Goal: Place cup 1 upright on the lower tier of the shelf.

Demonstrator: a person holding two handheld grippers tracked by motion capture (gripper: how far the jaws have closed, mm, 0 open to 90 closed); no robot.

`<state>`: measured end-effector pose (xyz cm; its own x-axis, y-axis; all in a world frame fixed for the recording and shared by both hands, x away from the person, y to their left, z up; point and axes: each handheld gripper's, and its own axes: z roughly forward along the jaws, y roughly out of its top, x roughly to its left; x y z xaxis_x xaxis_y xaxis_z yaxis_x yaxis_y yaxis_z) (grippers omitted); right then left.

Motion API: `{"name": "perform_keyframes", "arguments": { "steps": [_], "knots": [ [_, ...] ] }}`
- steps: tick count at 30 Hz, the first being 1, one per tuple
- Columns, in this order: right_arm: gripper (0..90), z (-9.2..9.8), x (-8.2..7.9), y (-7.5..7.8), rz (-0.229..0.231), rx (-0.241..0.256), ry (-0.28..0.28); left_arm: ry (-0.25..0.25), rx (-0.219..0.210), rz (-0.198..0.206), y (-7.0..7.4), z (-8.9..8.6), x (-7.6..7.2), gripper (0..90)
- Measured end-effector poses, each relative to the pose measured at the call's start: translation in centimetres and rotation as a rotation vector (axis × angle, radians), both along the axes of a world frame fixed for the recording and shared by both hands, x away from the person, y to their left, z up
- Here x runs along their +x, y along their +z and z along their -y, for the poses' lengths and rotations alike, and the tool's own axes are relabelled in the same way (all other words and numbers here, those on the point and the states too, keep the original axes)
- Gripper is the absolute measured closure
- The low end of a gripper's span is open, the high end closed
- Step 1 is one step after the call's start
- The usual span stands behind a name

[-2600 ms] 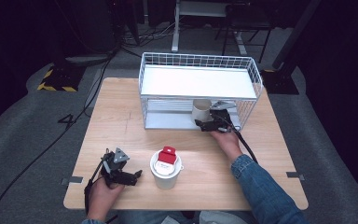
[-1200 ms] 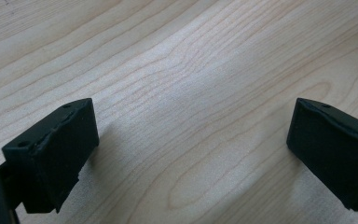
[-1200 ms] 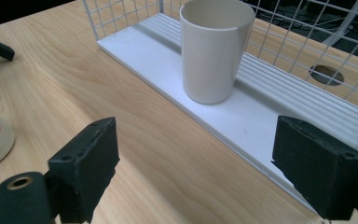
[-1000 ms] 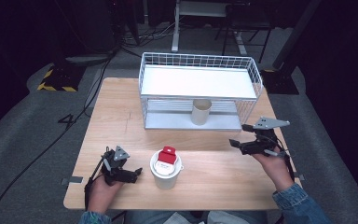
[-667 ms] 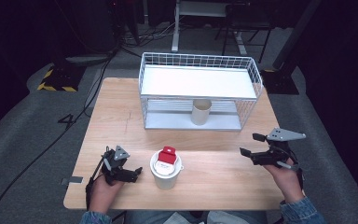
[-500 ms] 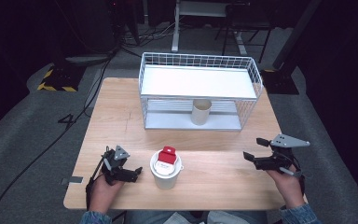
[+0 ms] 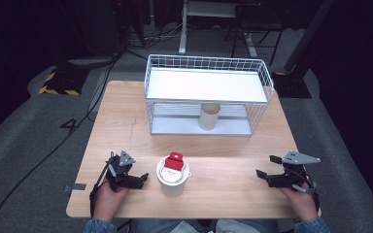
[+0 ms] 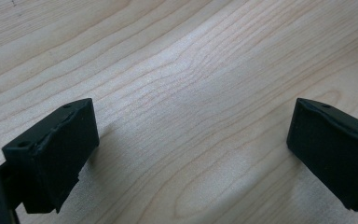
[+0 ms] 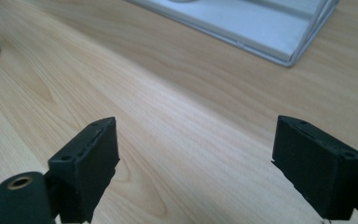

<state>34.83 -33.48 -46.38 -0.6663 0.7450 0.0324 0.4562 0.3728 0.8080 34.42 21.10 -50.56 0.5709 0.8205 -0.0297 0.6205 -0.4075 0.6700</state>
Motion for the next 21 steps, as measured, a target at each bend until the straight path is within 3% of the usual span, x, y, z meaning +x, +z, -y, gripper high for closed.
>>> {"name": "perform_keyframes", "arguments": {
  "steps": [10, 11, 21],
  "knots": [
    [14.8, 1.1, -0.3, -3.4, -0.069, -0.07, -0.037, -0.001, 0.004, 0.0, 0.0, 0.0, 0.0, 2.5],
    [14.6, 1.3, -0.3, -3.9, -0.071, -0.098, -0.049, -0.002, 0.006, -0.001, 0.0, 0.0, 0.0, 2.6],
    [14.6, 1.6, -0.1, -4.1, -0.067, -0.104, -0.059, -0.001, 0.004, 0.001, 0.0, 0.0, 0.0, 2.5]
  ]
}}
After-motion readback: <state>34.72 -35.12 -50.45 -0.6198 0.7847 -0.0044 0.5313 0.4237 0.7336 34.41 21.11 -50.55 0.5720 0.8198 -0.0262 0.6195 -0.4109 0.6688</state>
